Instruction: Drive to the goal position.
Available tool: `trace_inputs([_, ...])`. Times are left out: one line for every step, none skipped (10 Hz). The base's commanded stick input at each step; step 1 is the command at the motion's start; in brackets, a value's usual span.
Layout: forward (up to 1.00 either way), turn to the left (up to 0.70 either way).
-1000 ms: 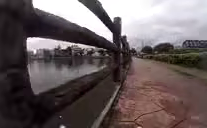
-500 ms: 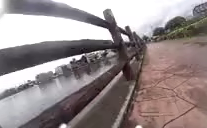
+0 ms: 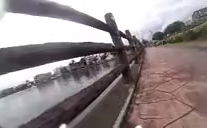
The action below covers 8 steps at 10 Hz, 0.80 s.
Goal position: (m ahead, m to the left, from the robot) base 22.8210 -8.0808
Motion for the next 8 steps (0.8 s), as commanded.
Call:
trace_inputs([-0.85,0.01])
trace_inputs([-0.85,0.01])
trace_inputs([-0.85,0.01])
trace_inputs([-0.85,0.01])
trace_inputs([-0.85,0.01])
trace_inputs([-0.85,0.01])
trace_inputs([-0.85,0.01])
trace_inputs([-0.85,0.01])
